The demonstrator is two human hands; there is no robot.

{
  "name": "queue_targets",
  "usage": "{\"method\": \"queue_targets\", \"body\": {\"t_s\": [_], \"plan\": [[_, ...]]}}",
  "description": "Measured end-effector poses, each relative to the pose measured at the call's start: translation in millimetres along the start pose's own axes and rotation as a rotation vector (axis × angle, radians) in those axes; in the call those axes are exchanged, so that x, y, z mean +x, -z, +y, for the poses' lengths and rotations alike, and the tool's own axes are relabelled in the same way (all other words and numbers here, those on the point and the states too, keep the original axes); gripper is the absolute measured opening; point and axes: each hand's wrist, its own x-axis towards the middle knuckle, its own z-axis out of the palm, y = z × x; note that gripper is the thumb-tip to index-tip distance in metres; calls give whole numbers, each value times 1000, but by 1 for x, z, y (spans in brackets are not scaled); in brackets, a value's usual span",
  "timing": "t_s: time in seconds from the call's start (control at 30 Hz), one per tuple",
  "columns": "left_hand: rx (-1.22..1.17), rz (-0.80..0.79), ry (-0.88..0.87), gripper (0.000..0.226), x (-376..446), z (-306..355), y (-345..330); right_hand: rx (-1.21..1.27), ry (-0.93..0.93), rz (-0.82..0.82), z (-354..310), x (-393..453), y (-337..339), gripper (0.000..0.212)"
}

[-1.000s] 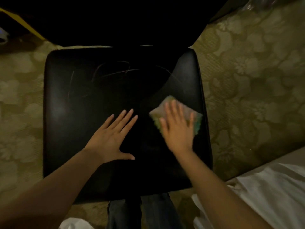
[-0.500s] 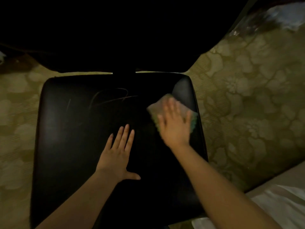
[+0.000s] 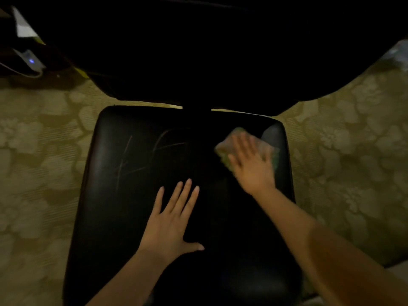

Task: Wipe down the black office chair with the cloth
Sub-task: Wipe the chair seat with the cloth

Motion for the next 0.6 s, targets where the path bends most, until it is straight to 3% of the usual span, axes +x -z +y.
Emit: {"method": "queue_targets", "body": {"t_s": [0.07,0.13,0.23,0.37,0.43,0.5,0.6], "plan": [[-15,-3,134,124,-20,-19,-6,16,-231,-5,4,19,6,57],[-52,38,256,122,-39,-42,-17,76,-299,16,-37,49,7,57],[-96,101,417,121,-61,-77,-30,84,-108,-5,-136,78,-8,56],[-189,192,577,128,-76,-111,-28,-17,266,-54,-230,24,-40,55],[-236,188,587,128,-77,-122,-24,-47,476,-107,-225,-15,-48,56],[-273,185,539,131,-77,-130,-22,-43,546,-102,-195,-29,-46,57],[-257,141,458,134,-78,-135,-23,-44,258,-15,-148,7,-31,57]]}}
